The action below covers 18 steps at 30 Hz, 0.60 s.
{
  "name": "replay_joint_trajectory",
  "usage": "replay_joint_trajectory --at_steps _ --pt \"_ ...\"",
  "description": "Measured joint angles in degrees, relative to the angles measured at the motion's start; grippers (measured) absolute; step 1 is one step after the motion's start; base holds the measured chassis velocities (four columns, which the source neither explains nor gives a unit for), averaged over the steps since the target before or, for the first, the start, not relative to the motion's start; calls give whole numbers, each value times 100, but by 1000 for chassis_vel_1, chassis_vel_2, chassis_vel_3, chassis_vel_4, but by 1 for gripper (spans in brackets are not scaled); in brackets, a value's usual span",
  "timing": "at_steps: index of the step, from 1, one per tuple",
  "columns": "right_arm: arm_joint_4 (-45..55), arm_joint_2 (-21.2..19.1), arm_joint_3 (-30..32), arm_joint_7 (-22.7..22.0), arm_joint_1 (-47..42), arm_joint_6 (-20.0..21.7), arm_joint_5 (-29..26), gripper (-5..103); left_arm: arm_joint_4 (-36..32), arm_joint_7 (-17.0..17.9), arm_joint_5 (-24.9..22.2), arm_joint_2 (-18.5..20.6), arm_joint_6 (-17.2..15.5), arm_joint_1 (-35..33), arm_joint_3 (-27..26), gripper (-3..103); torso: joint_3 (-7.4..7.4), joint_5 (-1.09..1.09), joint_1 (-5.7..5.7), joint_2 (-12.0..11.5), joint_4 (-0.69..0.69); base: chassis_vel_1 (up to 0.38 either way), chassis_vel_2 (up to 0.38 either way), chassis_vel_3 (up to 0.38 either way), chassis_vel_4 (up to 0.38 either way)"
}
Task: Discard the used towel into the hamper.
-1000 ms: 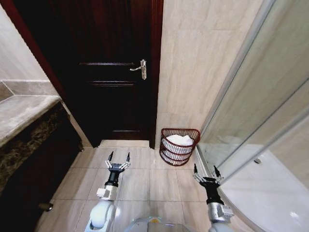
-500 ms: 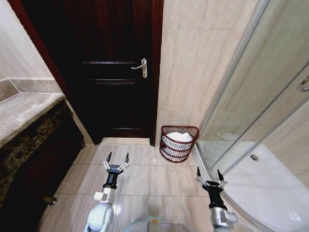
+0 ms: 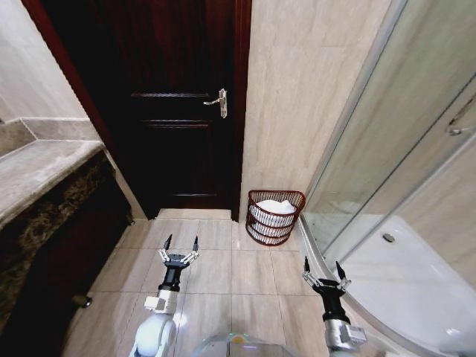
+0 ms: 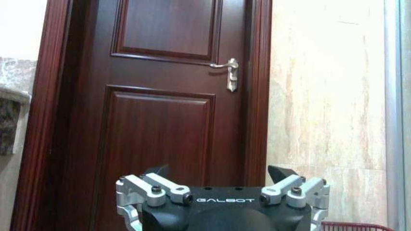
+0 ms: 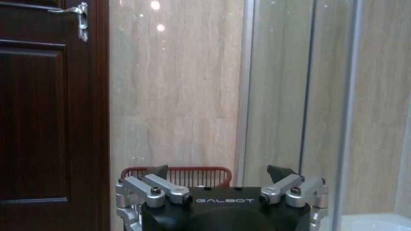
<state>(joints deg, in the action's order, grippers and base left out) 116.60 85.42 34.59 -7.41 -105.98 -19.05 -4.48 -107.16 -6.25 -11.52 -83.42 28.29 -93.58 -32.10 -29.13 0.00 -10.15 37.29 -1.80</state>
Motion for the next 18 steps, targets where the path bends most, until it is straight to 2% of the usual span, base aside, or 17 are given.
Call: replay_joint_trajectory --at_steps 18 --pt "44 77 -36 -75 -126 -145 116 100 -13 -7 -70 55 -29 8 -20 100 0 0 0 0 0 45 -45 -46 50"
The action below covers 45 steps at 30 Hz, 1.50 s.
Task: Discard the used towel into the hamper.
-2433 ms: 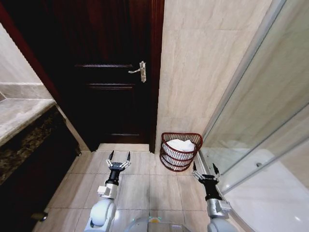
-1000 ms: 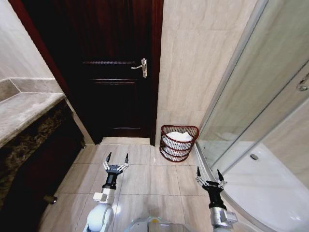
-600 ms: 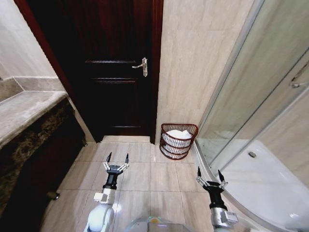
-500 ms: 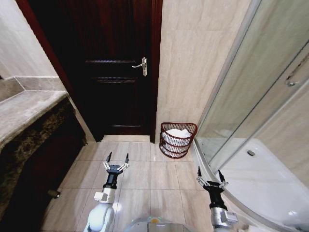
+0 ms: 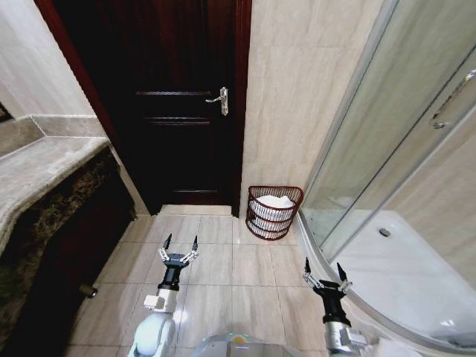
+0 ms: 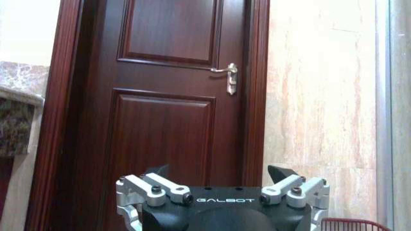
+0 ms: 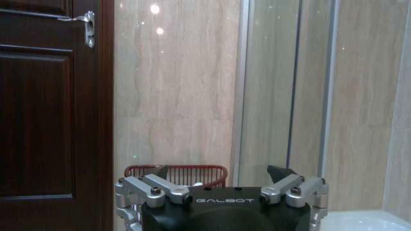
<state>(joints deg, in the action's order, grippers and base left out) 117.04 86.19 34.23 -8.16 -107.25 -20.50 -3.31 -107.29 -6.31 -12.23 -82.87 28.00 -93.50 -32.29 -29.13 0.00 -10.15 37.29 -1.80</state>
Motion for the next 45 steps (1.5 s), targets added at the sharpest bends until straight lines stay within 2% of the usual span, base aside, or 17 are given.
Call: replay_joint_trajectory --at_steps 10,27,45 --pt "-62 74 -31 -239 20 -137 76 100 21 -2 12 47 -33 -12 1 100 0 0 0 0 0 35 -34 -34 26" --pt "-135 46 -16 -272 21 -141 67 100 47 26 126 54 -155 48 -26 100 0 0 -1 0 0 -20 -21 -20 -16" --pt "-104 -3 -17 -326 -41 -125 2 100 29 -23 273 -15 -163 -4 -19 100 0 0 -1 0 0 -102 -101 -102 -106"
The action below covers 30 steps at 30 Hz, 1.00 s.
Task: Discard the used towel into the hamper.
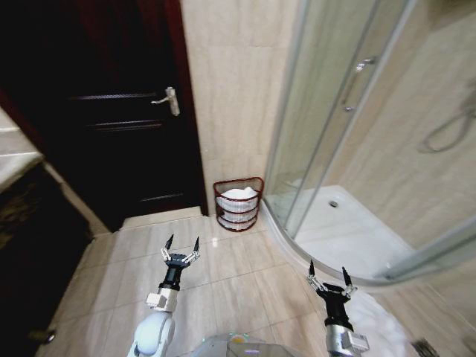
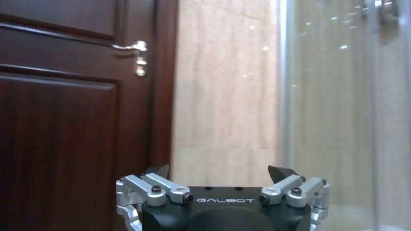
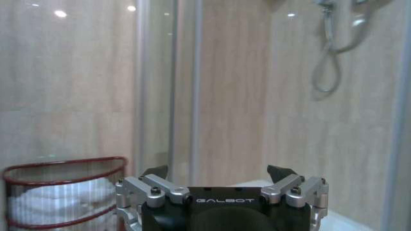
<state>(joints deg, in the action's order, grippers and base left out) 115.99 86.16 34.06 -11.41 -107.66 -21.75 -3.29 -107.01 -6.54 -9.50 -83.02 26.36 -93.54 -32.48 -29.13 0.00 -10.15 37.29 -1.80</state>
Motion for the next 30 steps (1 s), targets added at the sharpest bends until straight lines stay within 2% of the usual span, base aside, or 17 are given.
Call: replay_joint_trajectory --at_steps 17,22,30 --pt "99 6 -25 5 -101 -158 36 100 -81 -58 77 -72 105 -129 11 100 11 0 11 -23 1 -125 -117 -123 -121" --pt "111 7 -36 14 -95 -160 39 100 -73 -89 91 -63 188 -170 -16 100 83 0 72 -155 -2 -33 -39 -37 -26" --pt "87 3 -58 18 -48 -161 41 100 -35 -119 105 -58 193 -150 -34 100 205 0 157 -363 -1 0 0 0 0"
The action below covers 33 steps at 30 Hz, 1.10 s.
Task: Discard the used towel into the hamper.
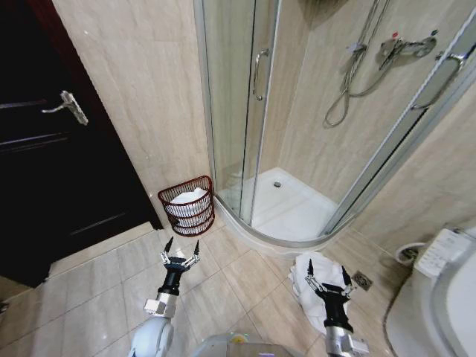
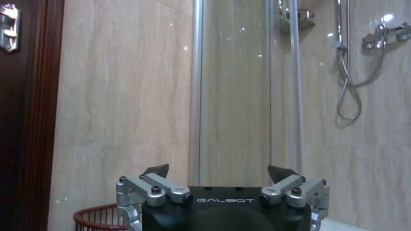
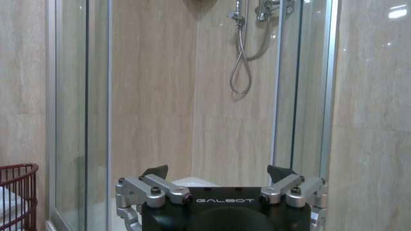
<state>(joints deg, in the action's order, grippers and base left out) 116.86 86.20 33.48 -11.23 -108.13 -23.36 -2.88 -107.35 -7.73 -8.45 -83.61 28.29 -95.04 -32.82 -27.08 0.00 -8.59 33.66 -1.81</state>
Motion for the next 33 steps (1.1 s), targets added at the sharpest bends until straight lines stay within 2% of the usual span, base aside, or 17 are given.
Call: replay_joint_trajectory --at_steps 9,16,22,33 --pt "-77 -31 7 0 59 5 -89 100 91 -9 54 -43 -5 56 -9 100 124 0 87 -211 1 0 0 0 0" --pt "-33 -37 -6 97 273 320 -257 100 86 5 185 -94 -64 -27 -52 100 239 0 178 -418 0 0 0 0 0" --pt "14 -100 64 158 234 437 -262 100 127 29 121 -85 -59 -7 -89 100 320 0 236 -556 1 -17 -18 -18 -20" --pt "-6 -57 81 151 229 422 -261 100 170 35 91 -63 -58 63 -76 100 471 0 333 -805 1 -86 -80 -79 -80"
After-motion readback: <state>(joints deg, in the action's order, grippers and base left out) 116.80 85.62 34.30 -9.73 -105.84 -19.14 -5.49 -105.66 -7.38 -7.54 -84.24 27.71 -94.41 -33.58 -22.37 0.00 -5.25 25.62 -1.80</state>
